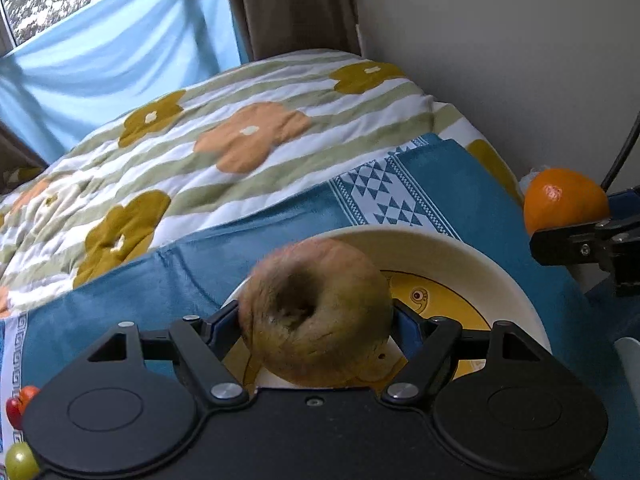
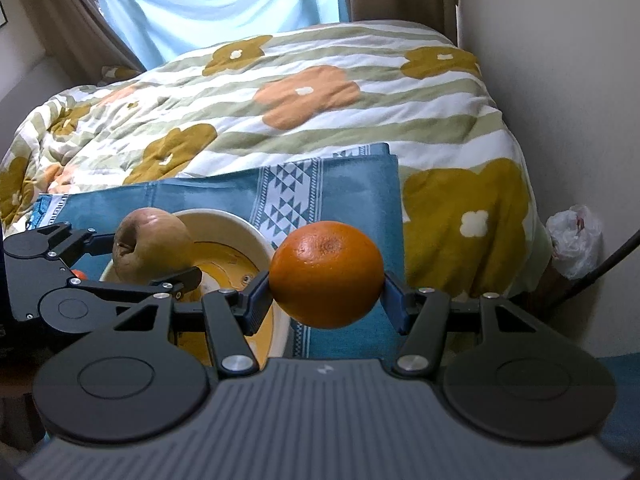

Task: Organize fruits
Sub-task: 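Carry the apple and orange to the cream bowl with both grippers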

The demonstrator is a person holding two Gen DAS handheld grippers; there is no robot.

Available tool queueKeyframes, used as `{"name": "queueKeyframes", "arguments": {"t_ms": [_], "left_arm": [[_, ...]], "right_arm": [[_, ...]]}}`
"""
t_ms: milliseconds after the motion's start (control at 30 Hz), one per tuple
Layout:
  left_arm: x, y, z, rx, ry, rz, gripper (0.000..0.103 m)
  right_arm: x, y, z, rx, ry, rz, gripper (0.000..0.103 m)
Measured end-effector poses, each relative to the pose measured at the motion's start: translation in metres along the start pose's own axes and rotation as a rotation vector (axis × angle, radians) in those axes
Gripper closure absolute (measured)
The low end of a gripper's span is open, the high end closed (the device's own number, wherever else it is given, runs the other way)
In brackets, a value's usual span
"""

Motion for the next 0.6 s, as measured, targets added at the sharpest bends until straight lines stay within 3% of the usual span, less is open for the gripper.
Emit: {"name": "queueKeyframes", "arguments": {"t_ms": [100,400,600], "left_arm": [[-0.013,-0.008,0.002,0.014,-0.011,-0.054,0.003],[-0.041,-0.002,0.027,-0.060,-0.013,-0.051,0.003],[-0.053,0.016,0.049,-0.136,-0.035,-0.016,0.003]], "right_arm": [[-0.001,-0.001,-0.003,-0.002,0.006,-0.001,0.030],[-0.005,0.001,0.001,-0.040,-0.012,-0.002,0.030],[0.006,0.007,0.040,-0.180,-0.025,0.011,0.030]]}}
Point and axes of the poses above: each gripper's, at about its wrist camera, not at the fingertips, and x roughly the way its jaws point, z to its left, y to its underside, the point moved 10 cm from there along x, roughly the way its jaws point
